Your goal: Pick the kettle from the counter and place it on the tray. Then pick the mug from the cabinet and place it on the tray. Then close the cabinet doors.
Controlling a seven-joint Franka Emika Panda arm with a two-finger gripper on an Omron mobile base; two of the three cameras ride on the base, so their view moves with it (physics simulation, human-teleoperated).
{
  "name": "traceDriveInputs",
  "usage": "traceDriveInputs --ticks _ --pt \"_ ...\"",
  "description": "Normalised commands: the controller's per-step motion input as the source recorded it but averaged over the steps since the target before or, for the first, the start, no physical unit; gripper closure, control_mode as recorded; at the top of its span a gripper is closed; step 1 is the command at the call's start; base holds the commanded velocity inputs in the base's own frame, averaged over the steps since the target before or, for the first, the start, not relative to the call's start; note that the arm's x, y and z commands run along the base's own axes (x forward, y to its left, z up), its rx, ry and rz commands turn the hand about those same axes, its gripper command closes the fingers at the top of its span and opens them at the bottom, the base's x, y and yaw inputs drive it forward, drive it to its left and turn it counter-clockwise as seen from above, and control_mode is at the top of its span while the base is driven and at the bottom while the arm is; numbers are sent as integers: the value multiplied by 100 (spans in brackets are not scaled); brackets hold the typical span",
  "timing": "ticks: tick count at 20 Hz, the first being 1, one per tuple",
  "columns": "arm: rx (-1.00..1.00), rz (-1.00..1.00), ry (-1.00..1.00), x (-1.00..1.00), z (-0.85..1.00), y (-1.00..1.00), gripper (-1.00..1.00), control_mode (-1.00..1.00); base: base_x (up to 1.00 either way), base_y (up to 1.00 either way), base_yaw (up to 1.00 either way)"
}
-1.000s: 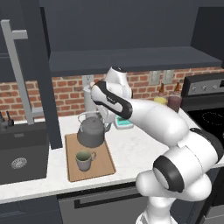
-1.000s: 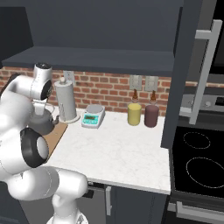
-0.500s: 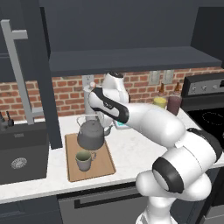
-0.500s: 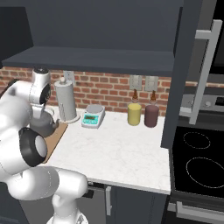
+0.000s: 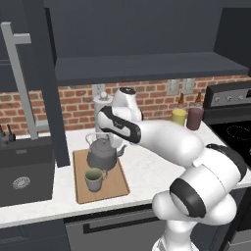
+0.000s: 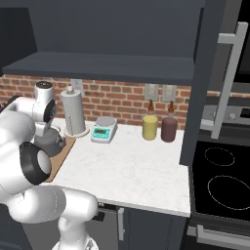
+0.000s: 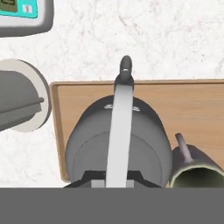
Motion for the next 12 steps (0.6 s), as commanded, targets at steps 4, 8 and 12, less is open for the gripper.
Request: traceDriveInputs --ticks 4,8,12 --pt "0 -3 0 1 -10 10 100 -100 0 0 0" --pt "0 -1 0 1 -14 4 100 -100 0 0 0" --pt "0 0 0 0 -15 2 100 -100 0 0 0"
